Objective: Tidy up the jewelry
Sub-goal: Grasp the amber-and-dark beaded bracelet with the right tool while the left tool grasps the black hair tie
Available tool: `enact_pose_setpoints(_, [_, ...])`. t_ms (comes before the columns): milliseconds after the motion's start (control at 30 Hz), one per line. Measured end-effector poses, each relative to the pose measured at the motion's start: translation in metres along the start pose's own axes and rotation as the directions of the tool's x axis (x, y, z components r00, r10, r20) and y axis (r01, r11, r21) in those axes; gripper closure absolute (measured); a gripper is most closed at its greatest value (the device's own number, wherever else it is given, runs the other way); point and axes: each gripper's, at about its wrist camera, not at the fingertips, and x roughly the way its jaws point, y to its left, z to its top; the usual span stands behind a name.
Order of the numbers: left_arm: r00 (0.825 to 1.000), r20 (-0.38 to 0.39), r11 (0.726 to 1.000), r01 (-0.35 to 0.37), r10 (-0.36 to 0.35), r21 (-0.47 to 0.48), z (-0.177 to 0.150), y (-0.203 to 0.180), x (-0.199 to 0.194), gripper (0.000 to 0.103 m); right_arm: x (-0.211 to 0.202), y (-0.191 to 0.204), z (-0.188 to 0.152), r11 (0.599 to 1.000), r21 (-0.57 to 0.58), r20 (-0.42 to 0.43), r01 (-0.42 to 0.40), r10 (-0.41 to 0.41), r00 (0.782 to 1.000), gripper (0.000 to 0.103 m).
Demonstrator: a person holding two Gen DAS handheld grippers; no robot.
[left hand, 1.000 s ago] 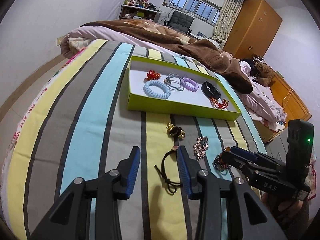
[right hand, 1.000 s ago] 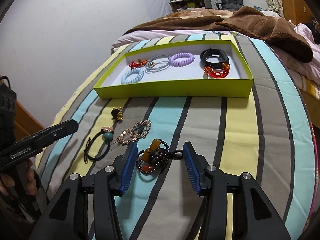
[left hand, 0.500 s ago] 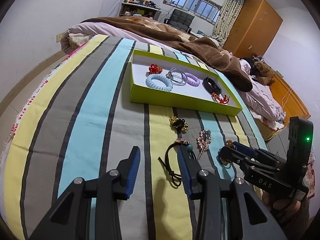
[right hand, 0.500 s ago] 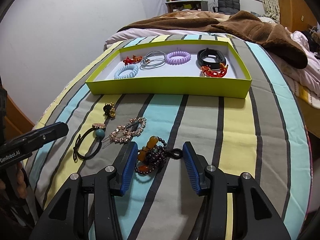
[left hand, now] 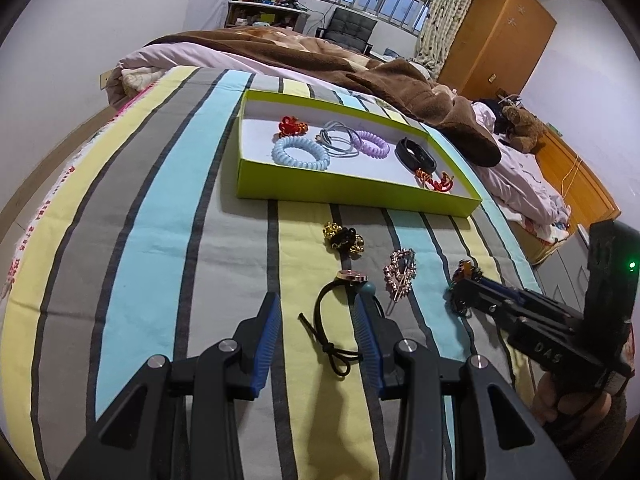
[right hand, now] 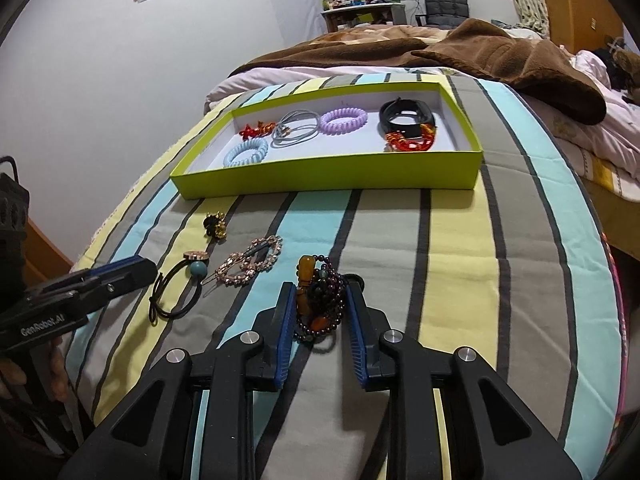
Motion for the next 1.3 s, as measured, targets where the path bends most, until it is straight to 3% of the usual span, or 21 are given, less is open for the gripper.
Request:
enact_pose_setpoints(333, [0.999,-0.026,0.994,-0.025,0.028,0.111,0.005,-0.018,0.017,0.063,-0.016,-0.009,0.0,1.0,0.023,0.033,-0.015,0.014,0.999,0.078])
enact_pose_setpoints(433, [0.999,-0.029,0.99,-0.029,0.033,0.137,0.006,-0.025,0.022,0.053,-0.017,-0.011,0.0,0.999,0.028,0.034,-0.019,0.018,0.999,0.078])
enact_pose_setpoints(900, [0.992,-0.005,0.967,-0.119,0.124,0.225,0.008,-0.038,0.033,0.054,-0.015,-0.013,0.0,0.999,0.038,0.031,-0.035,0.034,0.999,0.078])
enact_pose_setpoints(1067, [0.991,0.002,0.968,-0.131,0.133,0.215,0.009,-0.035,0.031,0.071,-0.014,-0.013,0.0,0.999,0.037,0.029,-0.037,0.036,0.999,0.078])
enact_pose_setpoints(1300, [0.992,0.004,0.974,-0.123,0.124,0.19,0.01,-0.027,0.029,0.085,-0.013,-0.013,0.0,0.999,0.035,0.028,-0.038,0.037,0.999,0.078])
